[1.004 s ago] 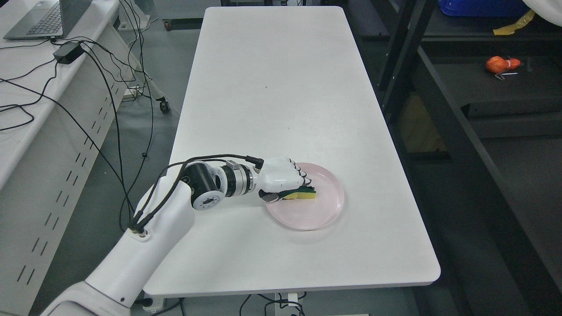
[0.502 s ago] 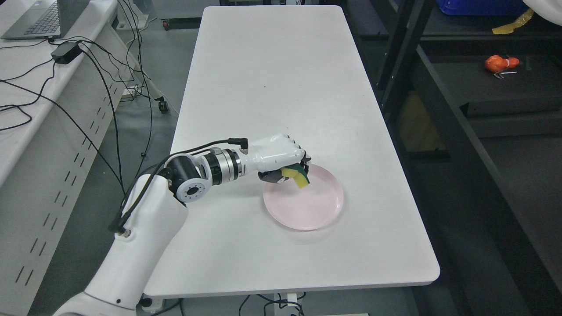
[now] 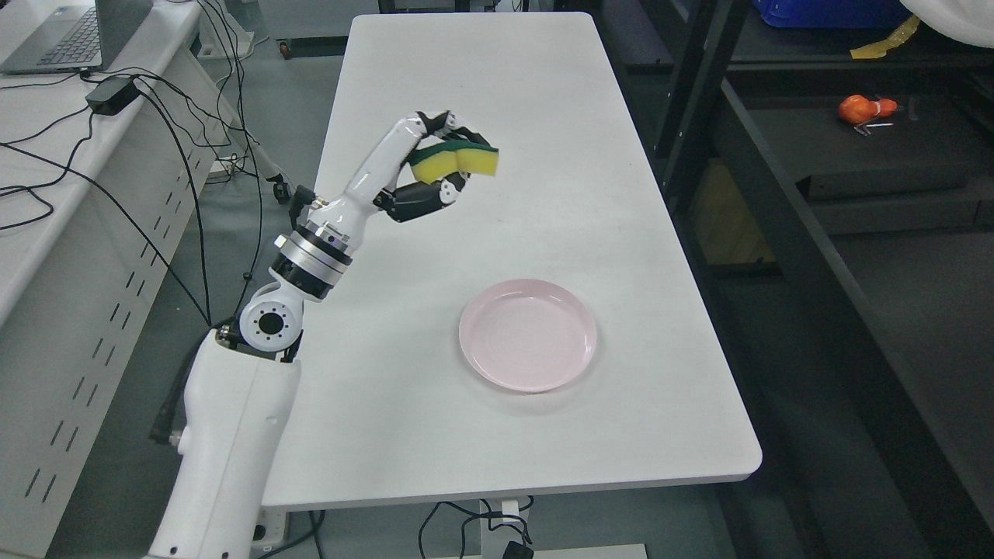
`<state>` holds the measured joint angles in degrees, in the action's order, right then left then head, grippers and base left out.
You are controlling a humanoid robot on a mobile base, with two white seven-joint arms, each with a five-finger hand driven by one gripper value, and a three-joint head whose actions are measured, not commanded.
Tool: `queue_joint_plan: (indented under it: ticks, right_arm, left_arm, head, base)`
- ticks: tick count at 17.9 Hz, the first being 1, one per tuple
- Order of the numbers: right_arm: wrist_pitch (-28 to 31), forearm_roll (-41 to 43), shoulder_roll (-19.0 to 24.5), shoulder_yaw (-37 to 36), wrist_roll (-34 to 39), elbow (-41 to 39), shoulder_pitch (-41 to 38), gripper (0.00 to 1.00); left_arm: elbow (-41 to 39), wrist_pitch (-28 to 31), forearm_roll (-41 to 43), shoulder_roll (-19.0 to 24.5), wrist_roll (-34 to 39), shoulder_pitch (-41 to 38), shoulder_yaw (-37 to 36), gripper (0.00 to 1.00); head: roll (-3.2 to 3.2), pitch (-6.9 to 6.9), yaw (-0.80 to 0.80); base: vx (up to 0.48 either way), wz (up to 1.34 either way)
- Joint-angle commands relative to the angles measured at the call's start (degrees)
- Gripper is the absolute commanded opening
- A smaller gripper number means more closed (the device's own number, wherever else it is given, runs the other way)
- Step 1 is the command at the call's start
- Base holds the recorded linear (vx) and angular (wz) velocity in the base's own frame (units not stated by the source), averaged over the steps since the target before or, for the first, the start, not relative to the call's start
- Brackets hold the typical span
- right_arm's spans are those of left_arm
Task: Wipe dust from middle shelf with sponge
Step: 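Lift the sponge off the plate with the left hand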
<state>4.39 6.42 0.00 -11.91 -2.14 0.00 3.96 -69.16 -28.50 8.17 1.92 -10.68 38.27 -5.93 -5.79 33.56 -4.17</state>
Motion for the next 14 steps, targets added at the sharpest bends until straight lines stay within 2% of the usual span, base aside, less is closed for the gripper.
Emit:
queue_joint_plan:
  ticks: [1, 4, 6, 14]
  right_arm:
    - [0.0, 0.0, -1.0, 0.0, 0.0, -1.0, 0.0, 1.0]
    - [0.0, 0.0, -1.0, 0.0, 0.0, -1.0, 0.0, 1.0]
    - [0.0, 0.0, -1.0, 0.0, 0.0, -1.0, 0.0, 1.0]
    - [0.0, 0.0, -1.0, 0.0, 0.0, -1.0, 0.0, 1.0]
  left_arm:
    - [-3.2, 3.4, -20.2, -0.9, 8.7, -12.4, 5.1, 0.02]
    - [-11.8, 6.2, -25.0, -0.9, 8.7, -18.7, 4.4, 0.0]
    - [-15.0, 6.4, -25.3, -0.9, 8.7, -20.6, 4.3, 0.0]
    - [-19.0, 6.3, -25.3, -0.9, 8.7, -22.8, 1.1, 0.0]
  head:
    - [0.0, 0.0, 0.0]
    - [0.0, 0.0, 0.0]
    - [0.0, 0.0, 0.0]
    - [0.0, 0.0, 0.0]
  base:
    - [-0.104, -0.08]
    - [-0.16, -0.02]
    - [-0.148, 0.05]
    - [-0.134, -0.06]
